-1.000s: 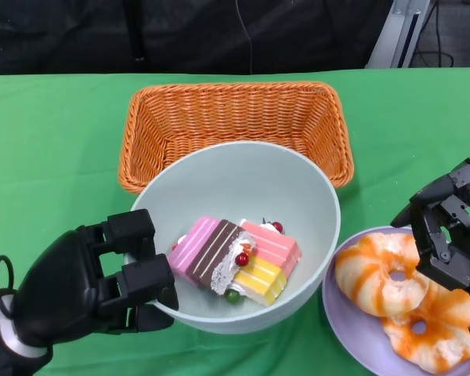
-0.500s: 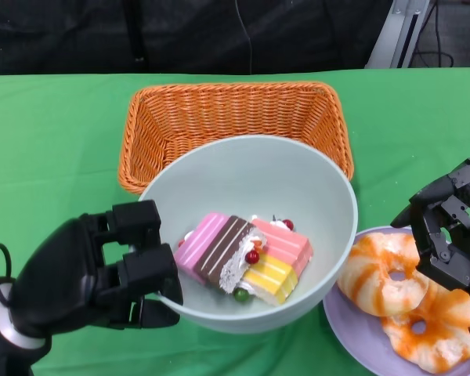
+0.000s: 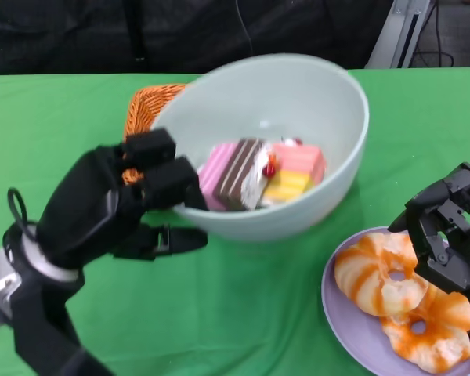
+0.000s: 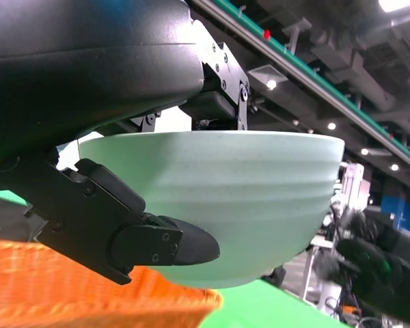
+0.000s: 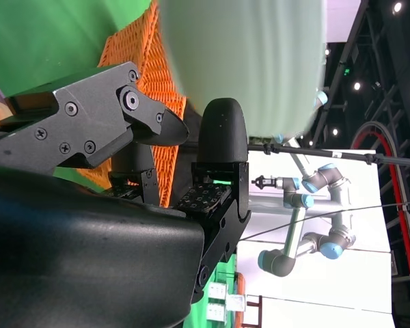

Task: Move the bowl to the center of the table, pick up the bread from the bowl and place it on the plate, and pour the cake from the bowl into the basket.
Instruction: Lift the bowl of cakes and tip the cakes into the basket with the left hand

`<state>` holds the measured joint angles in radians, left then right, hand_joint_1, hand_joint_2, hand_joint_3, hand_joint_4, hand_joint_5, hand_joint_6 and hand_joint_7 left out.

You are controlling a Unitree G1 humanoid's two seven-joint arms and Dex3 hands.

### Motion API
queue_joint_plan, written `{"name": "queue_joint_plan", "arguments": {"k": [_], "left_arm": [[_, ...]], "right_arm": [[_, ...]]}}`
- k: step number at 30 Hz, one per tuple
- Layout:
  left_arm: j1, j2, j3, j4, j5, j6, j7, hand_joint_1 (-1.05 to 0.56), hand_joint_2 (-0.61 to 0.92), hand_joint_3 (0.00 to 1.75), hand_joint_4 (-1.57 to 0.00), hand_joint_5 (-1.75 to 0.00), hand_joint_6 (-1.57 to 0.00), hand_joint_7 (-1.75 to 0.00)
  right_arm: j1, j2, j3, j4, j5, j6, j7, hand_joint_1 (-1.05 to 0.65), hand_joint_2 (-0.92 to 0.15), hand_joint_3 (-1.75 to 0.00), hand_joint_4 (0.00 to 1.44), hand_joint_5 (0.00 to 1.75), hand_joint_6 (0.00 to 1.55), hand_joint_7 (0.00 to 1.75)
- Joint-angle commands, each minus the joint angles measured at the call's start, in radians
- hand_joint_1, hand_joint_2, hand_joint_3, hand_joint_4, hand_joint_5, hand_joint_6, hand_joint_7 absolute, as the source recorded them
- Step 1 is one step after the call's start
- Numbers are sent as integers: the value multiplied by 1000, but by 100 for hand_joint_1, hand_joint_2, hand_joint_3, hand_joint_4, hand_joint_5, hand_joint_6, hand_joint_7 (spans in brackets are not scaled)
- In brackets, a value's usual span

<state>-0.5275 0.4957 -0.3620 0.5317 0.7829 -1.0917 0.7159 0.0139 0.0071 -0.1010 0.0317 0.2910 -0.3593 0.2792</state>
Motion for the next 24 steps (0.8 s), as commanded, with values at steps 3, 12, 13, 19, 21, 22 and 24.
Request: {"name": "queue_joint_plan", "arguments": {"k": [3, 12, 13, 19, 21, 22, 24], "left_arm": [[-43, -31, 47, 43, -39, -21, -40, -13, 62, 101, -66, -175, -63, -161], [-93, -83, 83, 128, -80, -42, -105, -15, 64, 98, -64, -175, -60, -161], [-99, -90, 83, 142, -96, -43, -122, -16, 65, 97, -64, -175, -60, -161], [-133, -132, 88, 209, -194, -39, -233, -12, 65, 99, -63, -175, -59, -160], [-149, -149, 91, 237, -241, -36, -287, -11, 62, 106, -62, -175, -60, -160], [-153, -156, 95, 244, -258, -32, -309, -10, 61, 108, -62, -175, -60, -160], [-165, -175, 102, 267, -309, -27, -365, -9, 58, 112, -62, -175, -61, -158]], "right_arm": [[8, -13, -4, -17, -13, 17, -10, -4, -73, -85, 69, 163, 64, 129], [10, -7, 3, -24, -37, 33, -25, -2, -73, -85, 72, 161, 67, 126], [10, -7, 4, -21, -39, 30, -25, -2, -73, -85, 72, 161, 67, 126], [10, -9, 9, -11, -55, 14, -21, -2, -74, -86, 73, 161, 66, 127], [11, -7, 10, -11, -57, 12, -19, -2, -74, -85, 72, 162, 65, 127], [11, -6, 11, -10, -58, 10, -18, -2, -74, -84, 71, 162, 65, 127], [14, -4, 13, -11, -60, 14, -20, -2, -76, -82, 71, 162, 65, 127]]}}
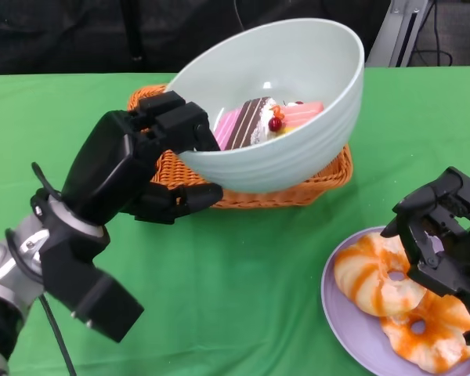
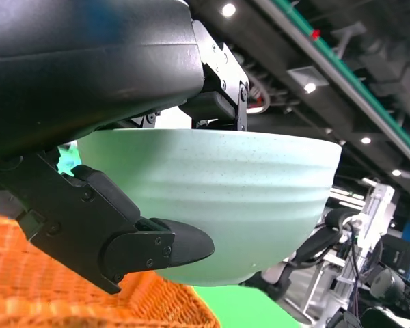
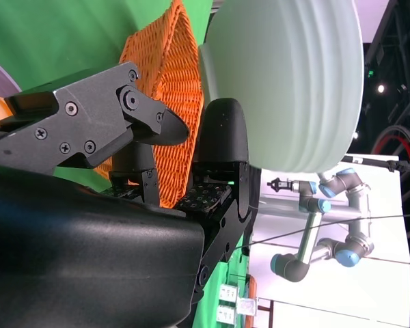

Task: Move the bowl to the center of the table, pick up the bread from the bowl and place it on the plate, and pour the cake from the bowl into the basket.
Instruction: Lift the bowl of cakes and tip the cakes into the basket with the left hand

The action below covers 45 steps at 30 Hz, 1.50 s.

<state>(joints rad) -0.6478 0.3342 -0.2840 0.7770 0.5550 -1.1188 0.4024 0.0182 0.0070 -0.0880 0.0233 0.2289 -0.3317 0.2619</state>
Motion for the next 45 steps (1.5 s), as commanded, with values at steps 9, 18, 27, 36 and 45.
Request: {"name": "queue_joint_plan", "arguments": {"k": [9, 18, 27, 36, 45], "left_arm": [[-66, -109, 67, 89, -329, 50, -314, -5, 55, 120, -63, -175, -68, -153], [-58, -183, 130, 100, -497, 126, -527, -5, 58, 112, -66, -175, -70, -155], [-63, -251, 204, 115, -590, 208, -643, -12, 66, 95, -69, -175, -68, -155], [-96, -306, 266, 110, -614, 352, -657, -12, 69, 89, -73, -175, -69, -155], [-124, -330, 303, 130, -639, 427, -684, -13, 62, 96, -77, -164, -72, -154]], "right_arm": [[10, 0, 10, 15, -6, -24, -1, -2, -77, -77, 72, 162, 65, 128], [15, -2, 20, 16, -18, -38, -5, -1, -73, -85, 74, 162, 65, 129], [13, -2, 23, 35, -20, -70, -2, -1, -66, -97, 74, 163, 65, 130], [22, -2, 24, 34, -25, -89, 1, -1, -67, -97, 74, 162, 65, 130], [21, 4, 30, 41, -29, -94, 1, -2, -65, -97, 73, 162, 65, 131]]}}
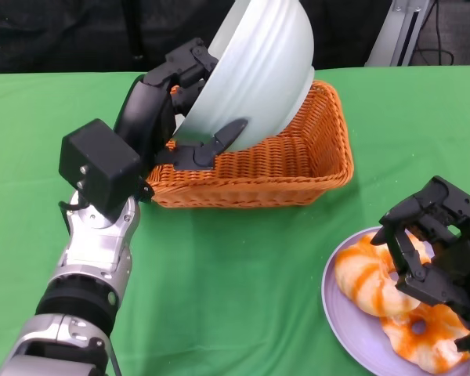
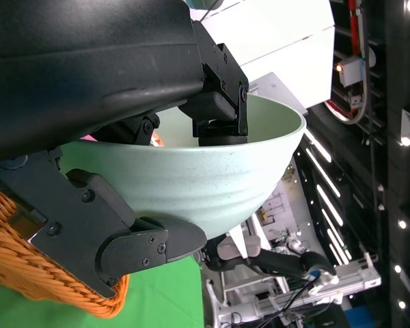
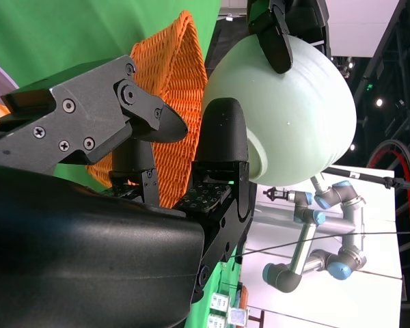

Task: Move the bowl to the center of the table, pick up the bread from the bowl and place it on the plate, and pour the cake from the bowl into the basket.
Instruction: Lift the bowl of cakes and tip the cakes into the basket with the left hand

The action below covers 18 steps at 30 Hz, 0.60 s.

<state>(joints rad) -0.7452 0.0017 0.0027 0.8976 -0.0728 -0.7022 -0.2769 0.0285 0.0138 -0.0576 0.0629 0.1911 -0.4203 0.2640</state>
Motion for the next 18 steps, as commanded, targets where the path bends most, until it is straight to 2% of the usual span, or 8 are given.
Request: {"name": "queue_joint_plan", "arguments": {"k": [1, 7, 14, 18], "left_arm": [[-24, 3, 18, 8, -8, 19, -1, -13, 62, 97, -77, -163, -72, -154], [-20, -5, 35, -6, -30, 87, -7, -15, 63, 96, -77, -161, -72, -151], [-27, -39, 83, -28, -126, 191, -89, -11, 52, 116, -80, -160, -80, -146], [-27, -50, 102, -46, -155, 245, -109, -10, 50, 120, -82, -161, -81, -146]], "right_arm": [[11, -3, 1, 1, 7, -3, -2, -3, -65, -97, 73, 163, 65, 131], [4, -1, 3, 15, -3, -15, -5, -2, -66, -97, 73, 163, 65, 132], [-3, 1, 5, 36, -16, -36, -9, -2, -64, -99, 74, 161, 65, 131], [-5, 1, 5, 47, -23, -47, -13, -3, -63, -99, 75, 161, 66, 131]]}}
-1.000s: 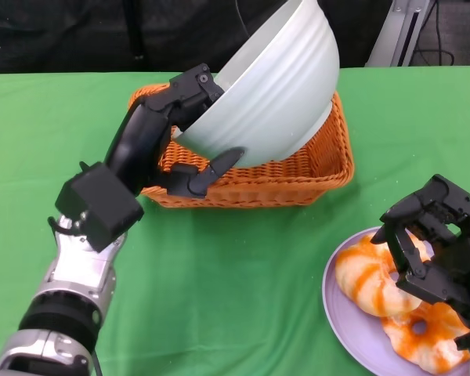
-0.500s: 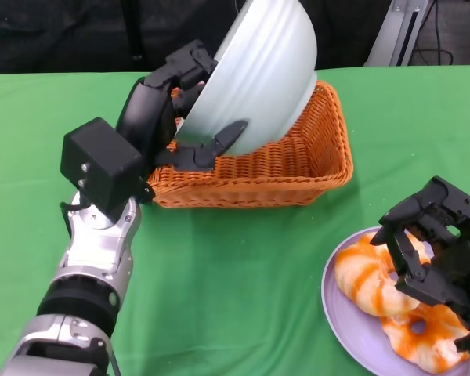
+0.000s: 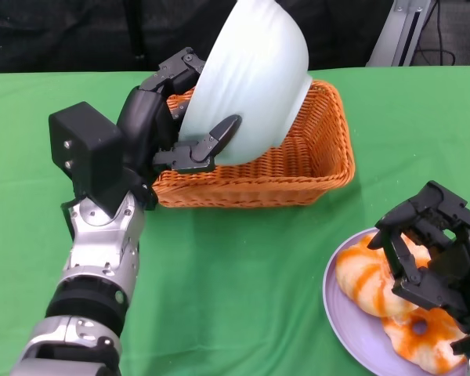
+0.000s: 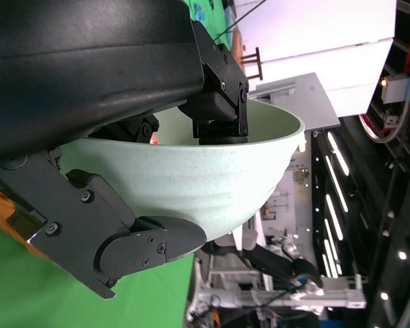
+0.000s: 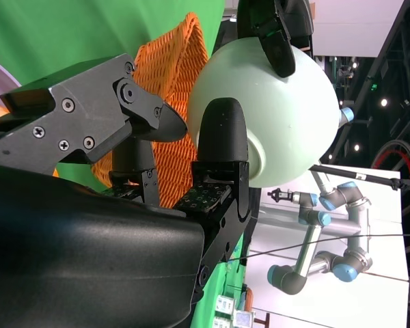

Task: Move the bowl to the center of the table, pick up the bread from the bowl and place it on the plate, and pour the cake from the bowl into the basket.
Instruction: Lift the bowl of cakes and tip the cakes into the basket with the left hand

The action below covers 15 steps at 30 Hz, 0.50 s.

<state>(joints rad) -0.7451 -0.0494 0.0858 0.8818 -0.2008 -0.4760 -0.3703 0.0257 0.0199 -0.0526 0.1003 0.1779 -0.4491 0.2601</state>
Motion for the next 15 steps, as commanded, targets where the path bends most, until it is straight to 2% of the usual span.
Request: {"name": "queue_joint_plan", "arguments": {"k": [1, 15], "left_arm": [[-28, -1, 23, -33, -34, 30, -22, -10, 50, 120, -82, -161, -81, -146], [-40, -23, 95, -67, -162, 234, -133, -9, 55, 114, -82, -162, -81, -150]], "right_arm": [[-1, -5, 1, 8, -10, -17, -10, -2, -63, -99, 75, 161, 66, 131], [-5, -4, 6, 22, -1, -32, 1, -1, -64, -99, 73, 161, 65, 133]]}}
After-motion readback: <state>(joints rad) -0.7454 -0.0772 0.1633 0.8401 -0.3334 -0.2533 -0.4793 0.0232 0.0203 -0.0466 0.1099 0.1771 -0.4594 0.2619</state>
